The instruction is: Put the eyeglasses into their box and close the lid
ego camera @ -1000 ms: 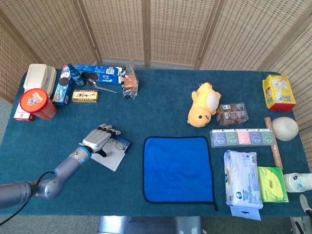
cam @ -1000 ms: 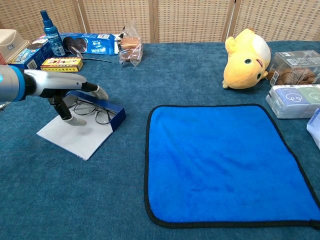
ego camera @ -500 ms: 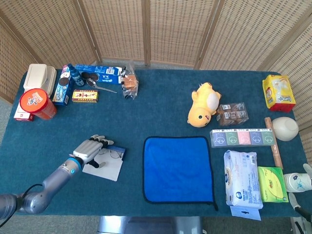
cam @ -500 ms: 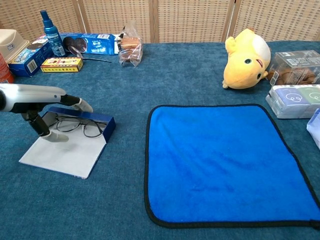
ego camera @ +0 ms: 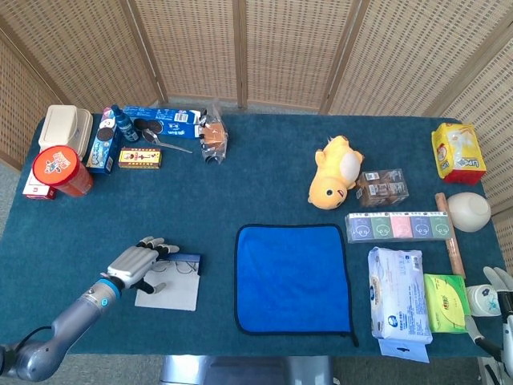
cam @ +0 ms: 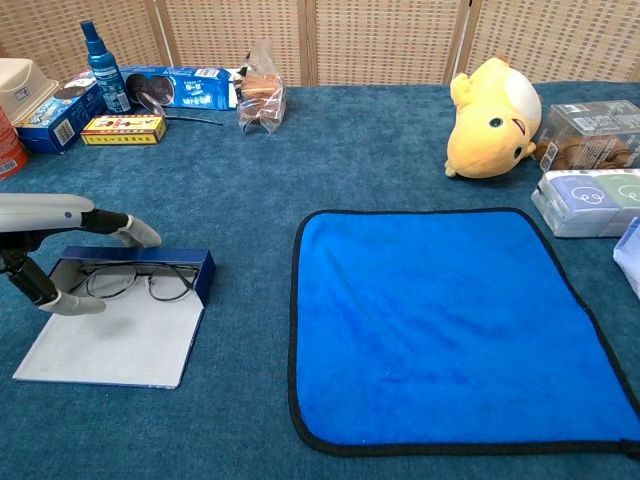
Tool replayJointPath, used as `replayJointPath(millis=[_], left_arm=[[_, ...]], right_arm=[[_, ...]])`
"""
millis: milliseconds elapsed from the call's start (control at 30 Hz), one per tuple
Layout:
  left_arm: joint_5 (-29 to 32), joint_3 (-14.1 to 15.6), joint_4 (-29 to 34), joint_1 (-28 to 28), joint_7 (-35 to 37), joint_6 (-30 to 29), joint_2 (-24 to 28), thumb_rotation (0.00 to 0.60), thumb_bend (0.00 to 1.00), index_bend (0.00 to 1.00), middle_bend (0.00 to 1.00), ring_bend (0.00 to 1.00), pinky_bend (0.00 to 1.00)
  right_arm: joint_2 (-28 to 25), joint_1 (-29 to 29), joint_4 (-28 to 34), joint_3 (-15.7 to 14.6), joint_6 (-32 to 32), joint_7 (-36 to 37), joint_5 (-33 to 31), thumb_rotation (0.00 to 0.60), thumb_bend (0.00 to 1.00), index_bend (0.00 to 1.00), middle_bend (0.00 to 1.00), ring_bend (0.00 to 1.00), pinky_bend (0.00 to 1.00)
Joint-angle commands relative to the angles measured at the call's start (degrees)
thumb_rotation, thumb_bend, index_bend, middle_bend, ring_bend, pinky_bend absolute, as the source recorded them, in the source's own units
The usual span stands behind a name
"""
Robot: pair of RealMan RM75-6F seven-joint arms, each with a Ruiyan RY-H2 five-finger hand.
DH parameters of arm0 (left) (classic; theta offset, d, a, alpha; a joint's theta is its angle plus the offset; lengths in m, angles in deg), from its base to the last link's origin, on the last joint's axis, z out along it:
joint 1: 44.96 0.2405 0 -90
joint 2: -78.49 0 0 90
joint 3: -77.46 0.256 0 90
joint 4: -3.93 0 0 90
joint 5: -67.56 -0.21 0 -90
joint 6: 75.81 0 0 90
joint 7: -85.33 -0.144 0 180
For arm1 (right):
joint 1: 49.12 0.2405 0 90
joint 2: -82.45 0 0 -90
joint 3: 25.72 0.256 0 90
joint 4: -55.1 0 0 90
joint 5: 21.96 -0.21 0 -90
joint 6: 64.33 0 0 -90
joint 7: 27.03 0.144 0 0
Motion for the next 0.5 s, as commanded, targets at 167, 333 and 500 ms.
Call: replayJointPath(millis=[167, 333, 500], left_arm=[[-2.61, 1.37, 1.98, 2.37, 1.37, -1.66, 0.56, 0.533, 0.30, 0.12, 0.20, 0.06, 0.03], [-4.79, 2.40, 3.24, 4.36, 2.08, -3.28, 0.92, 0.527, 0.29, 0.12, 0.20, 0.06, 0.03], [-7.15, 3.43, 4.93, 6.78, 2.71, -5.69, 0.99, 0.532, 0.29, 0.11, 0.19, 0.06, 0.03]], right_arm=[[0.32, 0.84, -0.24, -0.48, 1.32, 0.39, 0.58, 0.600, 0.28, 0.13, 0.16, 0.07, 0.11], [0.64, 1.47, -0.63, -0.60, 1.76, 0.59, 1.30, 0.600, 0.28, 0.13, 0.16, 0.07, 0.11], [1.11, 2.49, -0.91, -0.67, 2.82, 0.81, 1.93, 0.600, 0.28, 0.13, 0.16, 0.07, 0.11]])
